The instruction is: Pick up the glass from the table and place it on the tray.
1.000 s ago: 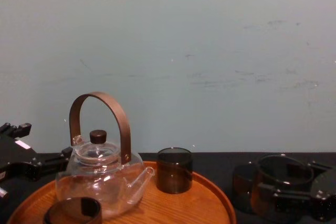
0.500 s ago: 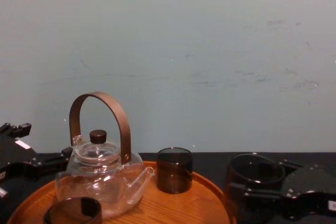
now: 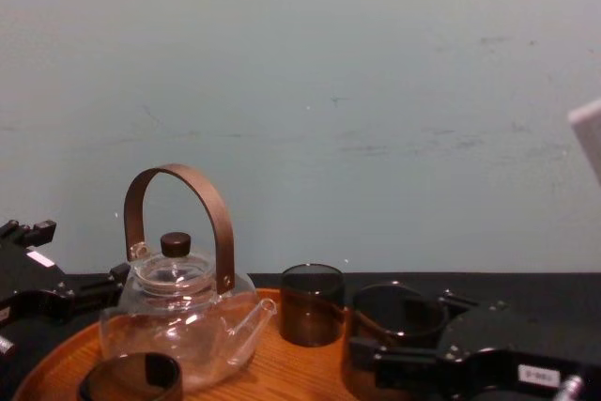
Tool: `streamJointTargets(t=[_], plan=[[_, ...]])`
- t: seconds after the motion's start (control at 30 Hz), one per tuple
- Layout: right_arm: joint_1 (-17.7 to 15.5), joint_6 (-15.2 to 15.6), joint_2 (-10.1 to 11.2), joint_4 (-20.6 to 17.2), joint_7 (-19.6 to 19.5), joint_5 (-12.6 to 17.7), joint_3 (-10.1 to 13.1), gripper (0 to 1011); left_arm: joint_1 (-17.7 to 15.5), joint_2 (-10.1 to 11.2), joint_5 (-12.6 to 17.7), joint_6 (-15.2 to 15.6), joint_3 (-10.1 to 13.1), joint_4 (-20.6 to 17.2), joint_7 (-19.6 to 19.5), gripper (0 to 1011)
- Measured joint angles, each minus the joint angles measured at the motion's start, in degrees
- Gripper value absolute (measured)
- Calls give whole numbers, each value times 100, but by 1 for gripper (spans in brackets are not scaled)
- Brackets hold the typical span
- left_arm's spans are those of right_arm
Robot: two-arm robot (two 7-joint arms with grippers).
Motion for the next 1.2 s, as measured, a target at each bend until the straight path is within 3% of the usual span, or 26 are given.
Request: streamJointTargets(t=[0.37, 1.2], plan=[[282, -153, -302, 366, 72, -161, -309, 904, 0, 0, 0, 0, 0, 0, 0, 1001], [639, -287, -776, 1069, 254, -295, -663, 904, 0, 0, 0, 0, 0, 0, 0, 1001]])
